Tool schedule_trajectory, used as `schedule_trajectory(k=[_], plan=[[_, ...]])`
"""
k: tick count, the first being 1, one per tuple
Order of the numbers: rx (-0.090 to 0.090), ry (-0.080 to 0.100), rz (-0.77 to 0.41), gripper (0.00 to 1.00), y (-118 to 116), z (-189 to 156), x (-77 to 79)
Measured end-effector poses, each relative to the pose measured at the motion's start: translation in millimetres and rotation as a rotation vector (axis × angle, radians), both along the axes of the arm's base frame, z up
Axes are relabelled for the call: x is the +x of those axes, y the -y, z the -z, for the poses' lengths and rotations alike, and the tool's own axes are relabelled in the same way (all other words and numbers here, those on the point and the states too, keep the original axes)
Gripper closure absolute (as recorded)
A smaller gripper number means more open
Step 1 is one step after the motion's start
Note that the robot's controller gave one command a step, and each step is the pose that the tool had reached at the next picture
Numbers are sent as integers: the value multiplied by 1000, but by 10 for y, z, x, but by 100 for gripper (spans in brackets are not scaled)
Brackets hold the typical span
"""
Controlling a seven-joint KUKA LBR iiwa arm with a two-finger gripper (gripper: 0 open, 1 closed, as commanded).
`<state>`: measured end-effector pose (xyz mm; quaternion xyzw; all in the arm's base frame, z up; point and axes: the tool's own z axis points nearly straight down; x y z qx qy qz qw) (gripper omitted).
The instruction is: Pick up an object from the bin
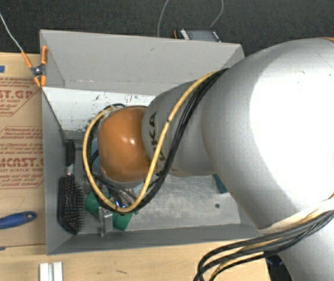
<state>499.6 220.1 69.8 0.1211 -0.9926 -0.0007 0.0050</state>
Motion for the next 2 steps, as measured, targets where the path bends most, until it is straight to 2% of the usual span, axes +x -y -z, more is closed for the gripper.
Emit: schedule_trajectory(k=[1,2], plan=[[2,20,-328,0,-6,-31,-128],[3,23,-197,0,171,-24,-6]])
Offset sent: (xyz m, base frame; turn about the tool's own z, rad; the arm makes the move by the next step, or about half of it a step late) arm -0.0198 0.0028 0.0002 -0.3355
